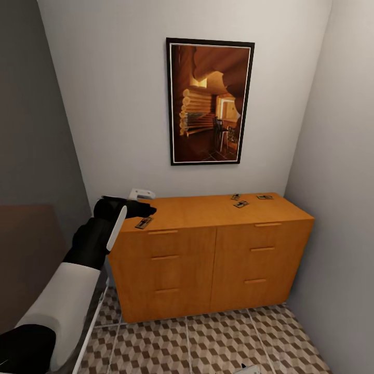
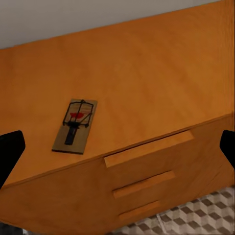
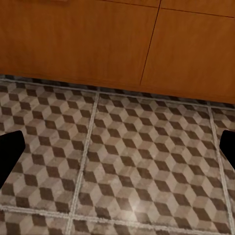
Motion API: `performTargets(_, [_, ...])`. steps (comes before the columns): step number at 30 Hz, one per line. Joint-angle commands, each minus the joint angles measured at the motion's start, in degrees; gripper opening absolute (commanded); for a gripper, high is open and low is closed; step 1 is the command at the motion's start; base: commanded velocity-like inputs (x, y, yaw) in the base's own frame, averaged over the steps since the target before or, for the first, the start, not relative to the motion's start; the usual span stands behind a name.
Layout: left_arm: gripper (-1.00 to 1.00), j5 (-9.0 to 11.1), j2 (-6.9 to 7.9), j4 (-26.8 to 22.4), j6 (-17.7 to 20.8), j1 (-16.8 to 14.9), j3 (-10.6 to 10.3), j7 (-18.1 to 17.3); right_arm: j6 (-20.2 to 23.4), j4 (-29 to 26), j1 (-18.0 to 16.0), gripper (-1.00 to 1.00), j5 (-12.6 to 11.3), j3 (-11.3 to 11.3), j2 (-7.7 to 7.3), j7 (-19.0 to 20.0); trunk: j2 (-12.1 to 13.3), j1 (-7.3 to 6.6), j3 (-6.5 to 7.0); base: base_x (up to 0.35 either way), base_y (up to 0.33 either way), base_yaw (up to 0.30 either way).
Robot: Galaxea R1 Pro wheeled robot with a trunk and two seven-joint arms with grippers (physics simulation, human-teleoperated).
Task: Take the four mousetraps from the cabinet in the bathroom and place them on the bathroom floor. Make sure all four end up on the same floor surface, and ensure that at least two of them are either under or directly next to the same bathroom sink.
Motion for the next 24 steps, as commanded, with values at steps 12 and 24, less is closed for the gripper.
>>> performTargets(12, [1.00, 0.07, 2.38, -1.94, 0.24, -0.04, 0.15, -5.91, 0.02, 0.05, -0.03, 1.00, 0.41, 0.24, 0.00, -0.58, -0.04, 0.00, -0.06, 0.000, 0.000, 0.000])
performTargets(24, [1.00, 0.07, 3.23, -2.08, 0.20, -0.04, 0.15, -7.82, 0.03, 0.05, -0.04, 1.00, 0.41, 0.24, 0.07, -0.58, -0.04, 0.00, -0.06, 0.000, 0.000, 0.000])
